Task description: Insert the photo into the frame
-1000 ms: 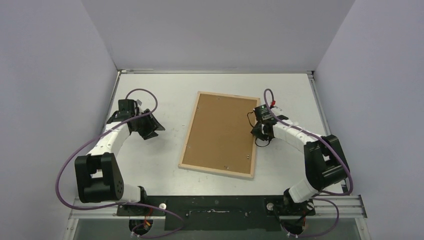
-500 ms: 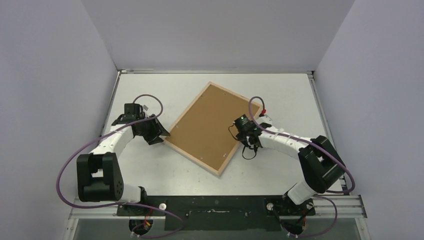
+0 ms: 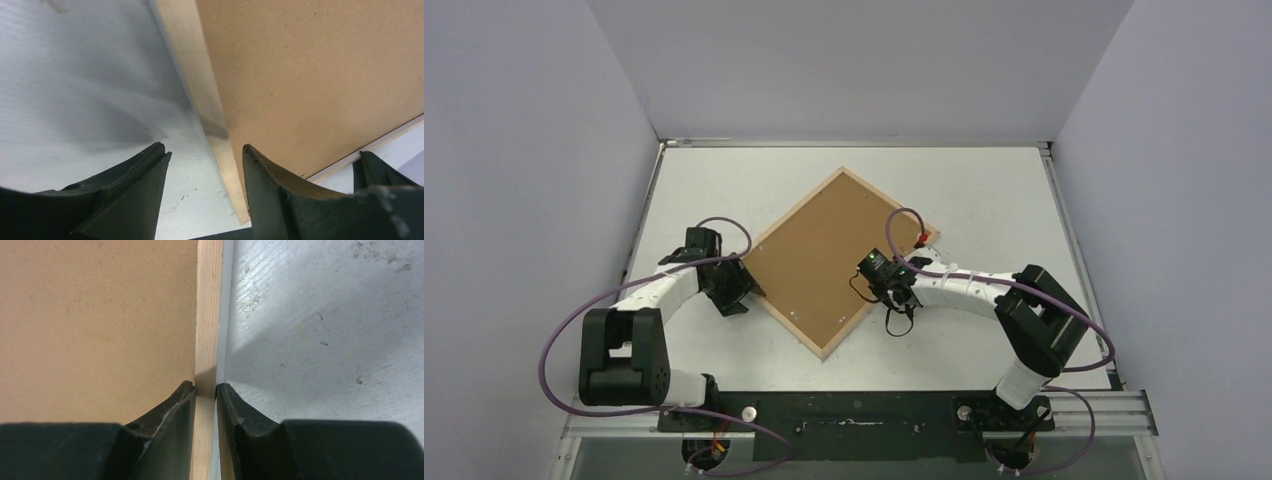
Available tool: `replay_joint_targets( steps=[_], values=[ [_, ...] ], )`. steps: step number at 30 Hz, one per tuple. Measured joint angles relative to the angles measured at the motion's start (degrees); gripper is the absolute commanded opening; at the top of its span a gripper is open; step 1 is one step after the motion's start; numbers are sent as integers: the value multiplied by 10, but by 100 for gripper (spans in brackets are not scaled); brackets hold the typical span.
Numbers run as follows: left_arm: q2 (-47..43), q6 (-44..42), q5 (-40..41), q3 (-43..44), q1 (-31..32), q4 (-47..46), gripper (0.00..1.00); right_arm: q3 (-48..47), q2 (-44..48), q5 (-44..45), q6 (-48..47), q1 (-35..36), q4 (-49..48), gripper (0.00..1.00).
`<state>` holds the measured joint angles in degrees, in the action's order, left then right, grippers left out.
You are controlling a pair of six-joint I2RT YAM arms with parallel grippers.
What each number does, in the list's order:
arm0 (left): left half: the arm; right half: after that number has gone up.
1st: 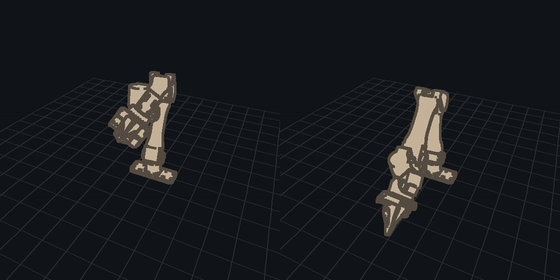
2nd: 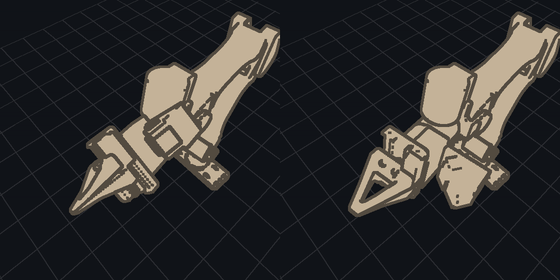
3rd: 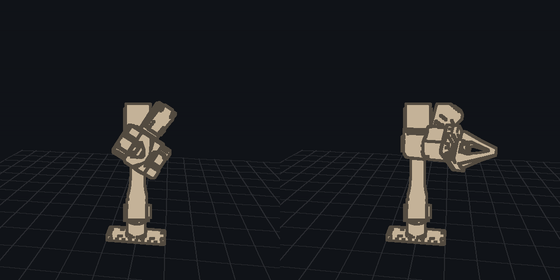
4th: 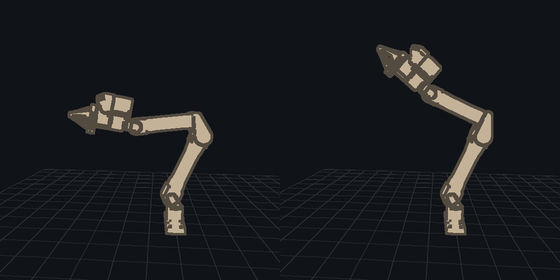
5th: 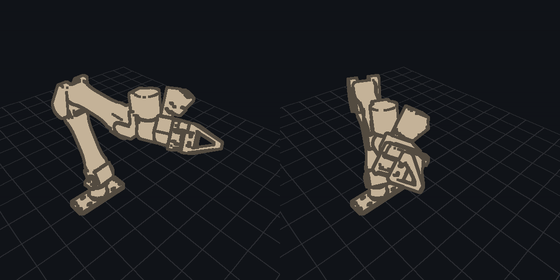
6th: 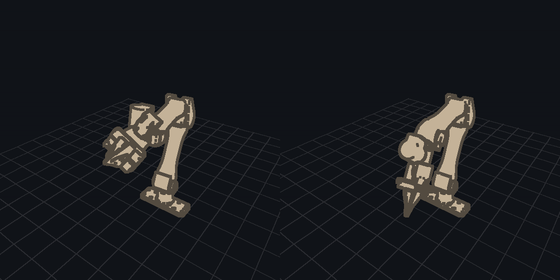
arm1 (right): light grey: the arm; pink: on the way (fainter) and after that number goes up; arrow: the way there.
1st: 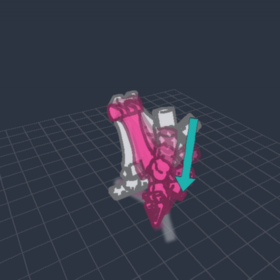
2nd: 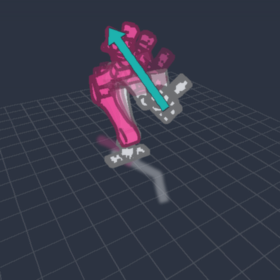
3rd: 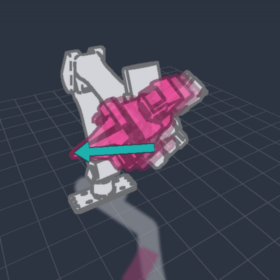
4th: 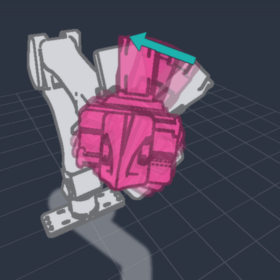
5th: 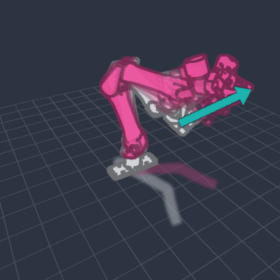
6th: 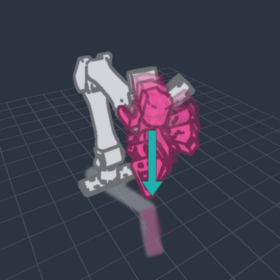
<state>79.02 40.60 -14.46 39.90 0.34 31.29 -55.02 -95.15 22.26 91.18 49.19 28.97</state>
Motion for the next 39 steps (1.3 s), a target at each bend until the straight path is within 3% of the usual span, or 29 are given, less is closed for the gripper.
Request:
replay_joint_targets(
  steps=[2,7,13,17,21,26,31,39],
  values=[
    [12,3,-5,0,7,-12,55,2,1,0,-8,0,-5,45],
    [46,1,-26,11,11,-29,52,2,45,16,-79,0,-15,65],
    [72,-15,-30,34,11,-38,45,-30,119,45,-218,-19,-21,75],
    [92,-26,-36,49,10,-31,45,-72,125,12,-350,-127,-46,86],
    [99,-40,-40,58,10,-21,46,-164,55,-41,-467,-243,-59,88],
    [101,-45,-41,61,9,-17,46,-325,-118,-158,-592,-335,-46,88],
    [114,-44,-52,68,6,-14,46,-428,-256,-239,-671,-346,2,88],
    [132,-54,-85,80,4,-16,46,-431,-305,-354,-700,-346,23,88]
  ],
)
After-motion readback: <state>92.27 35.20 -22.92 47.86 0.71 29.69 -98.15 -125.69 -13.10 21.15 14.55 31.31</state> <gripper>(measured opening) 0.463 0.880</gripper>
